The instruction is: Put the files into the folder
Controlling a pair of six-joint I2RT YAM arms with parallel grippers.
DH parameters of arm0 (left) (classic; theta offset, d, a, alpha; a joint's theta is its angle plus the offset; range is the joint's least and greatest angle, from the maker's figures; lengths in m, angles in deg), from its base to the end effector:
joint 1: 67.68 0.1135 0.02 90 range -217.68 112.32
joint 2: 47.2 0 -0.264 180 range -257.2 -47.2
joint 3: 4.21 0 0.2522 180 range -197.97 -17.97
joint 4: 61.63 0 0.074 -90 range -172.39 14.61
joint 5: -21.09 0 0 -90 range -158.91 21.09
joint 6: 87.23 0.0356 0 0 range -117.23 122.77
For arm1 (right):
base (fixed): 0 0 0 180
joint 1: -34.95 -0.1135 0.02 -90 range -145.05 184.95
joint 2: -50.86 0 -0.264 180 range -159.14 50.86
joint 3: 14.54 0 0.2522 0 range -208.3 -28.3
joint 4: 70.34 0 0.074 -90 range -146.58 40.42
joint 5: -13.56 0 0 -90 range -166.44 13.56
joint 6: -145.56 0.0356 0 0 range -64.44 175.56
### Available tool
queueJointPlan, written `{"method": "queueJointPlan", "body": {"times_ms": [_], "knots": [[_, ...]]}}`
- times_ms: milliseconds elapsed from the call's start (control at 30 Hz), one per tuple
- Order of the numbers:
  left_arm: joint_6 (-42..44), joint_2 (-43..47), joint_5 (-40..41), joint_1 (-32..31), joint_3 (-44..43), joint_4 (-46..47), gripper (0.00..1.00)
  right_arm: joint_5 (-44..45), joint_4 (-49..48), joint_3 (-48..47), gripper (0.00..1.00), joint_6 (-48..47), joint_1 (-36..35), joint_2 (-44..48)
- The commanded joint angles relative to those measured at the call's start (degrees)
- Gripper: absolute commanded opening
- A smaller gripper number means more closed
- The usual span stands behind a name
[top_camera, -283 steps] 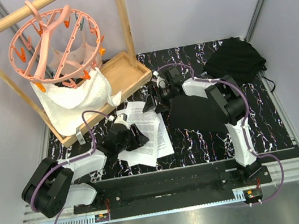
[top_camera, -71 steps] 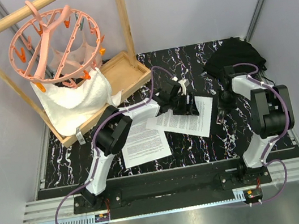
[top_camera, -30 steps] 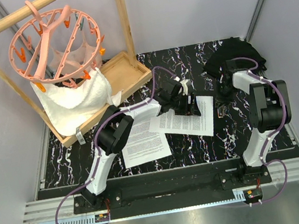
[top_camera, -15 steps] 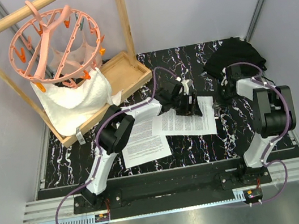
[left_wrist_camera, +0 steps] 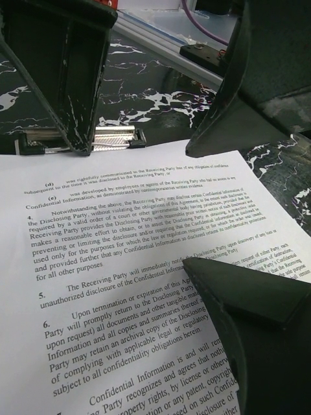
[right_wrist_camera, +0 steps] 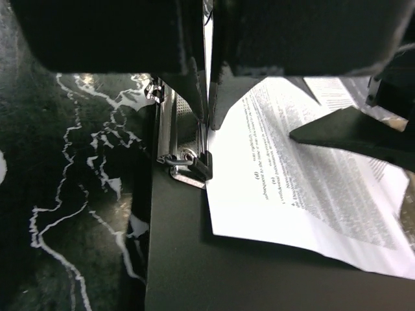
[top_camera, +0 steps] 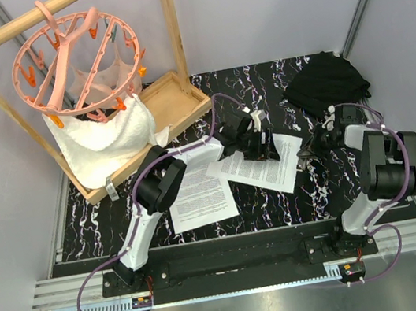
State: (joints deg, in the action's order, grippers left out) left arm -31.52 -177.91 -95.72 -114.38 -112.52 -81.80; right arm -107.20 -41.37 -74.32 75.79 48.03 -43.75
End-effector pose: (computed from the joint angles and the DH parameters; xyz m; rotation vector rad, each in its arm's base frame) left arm 0.3335 -0.3773 0.1460 0.5399 2.5012 -1.1872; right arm 0.2909 -0.0489 0.1388 0.5908 2.5604 0.7580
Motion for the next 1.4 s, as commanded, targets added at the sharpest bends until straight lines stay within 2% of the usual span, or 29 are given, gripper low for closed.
{"method": "queueJointPlan", "body": {"times_ms": [0,167,733,1100,1233,1367], "knots": [[3.08,-2.61,3.16,1.17,-0.03,-6.95,0.71,-9.13,-4.82,1.37,0.0,1.83,1.07,4.16],[4.84,-4.02,2.9,2.05,-2.66,-10.19,0.71,-14.57,-8.08,3.21,0.0,4.02,2.03,4.78],[3.0,-2.44,0.97,1.87,-1.08,-7.12,0.71,-28.47,-34.18,11.39,0.0,20.46,2.65,4.61],[1.15,-3.05,-1.75,1.96,-1.0,-4.31,0.71,-30.41,-39.37,13.06,0.0,22.75,2.83,3.29],[-1.83,-3.23,-5.97,1.43,-0.73,-0.97,0.71,-29.1,-38.93,13.15,0.0,22.22,2.83,3.2],[-2.89,-2.61,-6.06,1.35,-0.03,0.96,0.72,-28.04,-35.08,12.45,0.0,19.86,2.83,3.64]]}}
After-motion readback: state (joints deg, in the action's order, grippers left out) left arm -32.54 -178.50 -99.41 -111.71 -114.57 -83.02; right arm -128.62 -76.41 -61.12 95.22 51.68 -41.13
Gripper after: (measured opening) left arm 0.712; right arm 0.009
